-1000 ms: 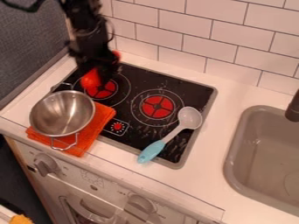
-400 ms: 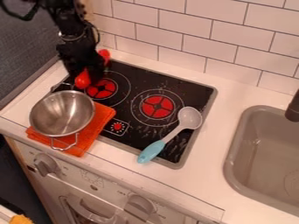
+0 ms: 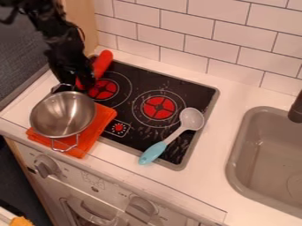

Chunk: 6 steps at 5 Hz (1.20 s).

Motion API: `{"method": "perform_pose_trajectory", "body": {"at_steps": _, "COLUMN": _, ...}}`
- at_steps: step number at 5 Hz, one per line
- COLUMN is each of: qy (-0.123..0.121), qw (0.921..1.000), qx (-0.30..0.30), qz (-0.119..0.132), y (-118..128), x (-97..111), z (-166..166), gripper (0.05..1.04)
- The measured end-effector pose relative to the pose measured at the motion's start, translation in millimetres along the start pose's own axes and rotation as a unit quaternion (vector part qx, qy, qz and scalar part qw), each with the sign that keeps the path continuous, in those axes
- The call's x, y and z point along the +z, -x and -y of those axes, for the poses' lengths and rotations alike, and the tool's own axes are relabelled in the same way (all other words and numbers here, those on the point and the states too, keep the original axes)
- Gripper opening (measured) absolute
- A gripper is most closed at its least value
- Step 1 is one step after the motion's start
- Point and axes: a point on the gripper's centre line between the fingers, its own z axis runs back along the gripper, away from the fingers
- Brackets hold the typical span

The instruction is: Move the red object from right upper Conner to the left upper Conner

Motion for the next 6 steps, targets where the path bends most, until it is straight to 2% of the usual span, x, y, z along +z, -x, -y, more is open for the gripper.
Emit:
{"method": "perform_pose_trajectory", "body": {"at_steps": 1, "qy": -0.038, "qw": 0.9990, "qx": 0.021, "qz": -0.004, "y": -12, "x": 48, "z": -10, "gripper": 1.000}}
{"method": "perform_pose_trajectory", "body": {"at_steps": 2, "qy": -0.054, "qw": 0.9965, "qx": 0.035, "qz": -0.054, "y": -8, "x": 60, "z": -5, "gripper": 1.000}}
{"method": "perform_pose_trajectory", "body": {"at_steps": 3, "qy": -0.059, "qw": 0.9948, "qx": 0.032, "qz": -0.077, "y": -3, "x": 60, "z": -2, "gripper": 1.000}}
{"method": "perform_pose_trajectory", "body": {"at_steps": 6, "qy": -0.057, "qw": 0.9949, "qx": 0.032, "qz": -0.077, "y": -3, "x": 59, "z": -2, "gripper": 1.000}}
